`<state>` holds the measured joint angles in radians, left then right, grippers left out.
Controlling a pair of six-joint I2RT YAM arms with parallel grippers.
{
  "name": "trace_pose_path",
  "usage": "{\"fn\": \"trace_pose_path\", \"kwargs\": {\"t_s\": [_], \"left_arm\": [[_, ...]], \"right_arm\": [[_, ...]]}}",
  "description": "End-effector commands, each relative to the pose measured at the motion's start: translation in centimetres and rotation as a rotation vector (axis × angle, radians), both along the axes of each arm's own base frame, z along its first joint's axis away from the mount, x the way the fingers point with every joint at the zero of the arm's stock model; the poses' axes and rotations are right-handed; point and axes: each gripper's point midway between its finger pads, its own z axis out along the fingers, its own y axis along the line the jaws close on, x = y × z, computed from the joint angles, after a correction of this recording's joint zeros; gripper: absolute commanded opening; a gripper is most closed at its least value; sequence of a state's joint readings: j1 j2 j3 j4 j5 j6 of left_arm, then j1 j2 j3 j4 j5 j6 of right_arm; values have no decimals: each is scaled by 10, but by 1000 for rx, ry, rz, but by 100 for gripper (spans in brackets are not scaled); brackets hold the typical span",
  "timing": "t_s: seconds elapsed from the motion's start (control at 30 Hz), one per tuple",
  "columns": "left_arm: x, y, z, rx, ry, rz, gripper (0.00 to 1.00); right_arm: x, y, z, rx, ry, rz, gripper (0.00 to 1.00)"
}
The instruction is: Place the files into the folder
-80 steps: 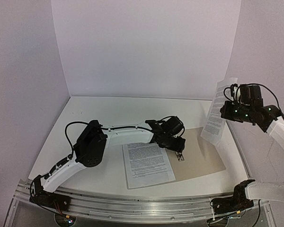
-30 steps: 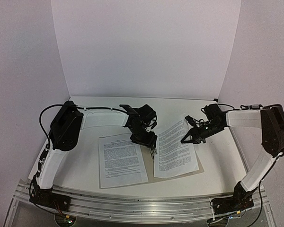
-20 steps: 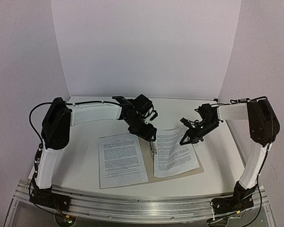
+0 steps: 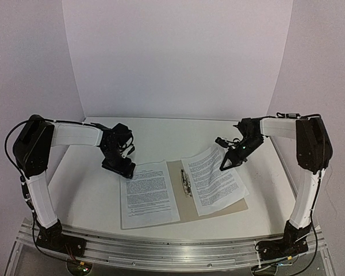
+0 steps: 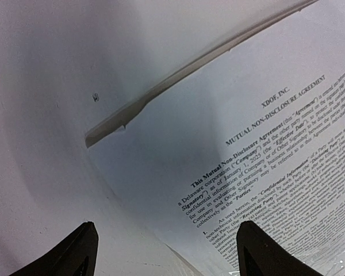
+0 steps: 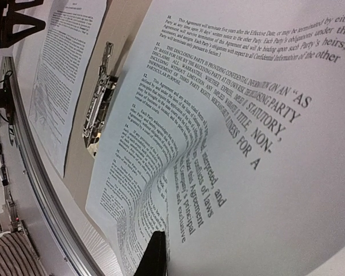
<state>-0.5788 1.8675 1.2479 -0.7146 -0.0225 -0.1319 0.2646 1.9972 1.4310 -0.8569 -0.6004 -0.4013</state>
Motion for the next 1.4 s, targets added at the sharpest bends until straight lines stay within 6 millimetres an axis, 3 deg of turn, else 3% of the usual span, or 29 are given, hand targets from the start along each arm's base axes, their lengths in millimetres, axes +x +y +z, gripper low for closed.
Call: {"fn": "trace_pose_path", "kwargs": {"t_s": [0.0, 0.2, 0.67, 0.83, 0.9, 1.07, 1.3, 1.37], "left_arm": [[1, -9, 16, -79, -28, 12, 84], [-6, -6, 6, -75, -2, 16, 84], [-9, -9, 6, -92, 11, 15, 84], [-7, -11, 8, -98, 6, 13, 84], [-7, -12, 7, -100, 10, 13, 84], [-9, -12, 6, -106, 22, 12, 84], [-9, -13, 7, -109, 20, 11, 84], [-9, -14, 7, -112, 23, 10, 84]], "right_arm": [[-15, 9, 16, 73, 17, 42, 3], [-16, 13, 14, 101, 53, 12, 2], [-18, 20, 7, 143, 128, -62, 2], [-20, 15, 0, 110, 130, -68, 6], [-17, 13, -2, 87, 119, -70, 10], [-7, 10, -4, 46, 102, -88, 32], [-10, -1, -13, -32, 129, -138, 53], [-10, -4, -14, -60, 129, -156, 71]]}}
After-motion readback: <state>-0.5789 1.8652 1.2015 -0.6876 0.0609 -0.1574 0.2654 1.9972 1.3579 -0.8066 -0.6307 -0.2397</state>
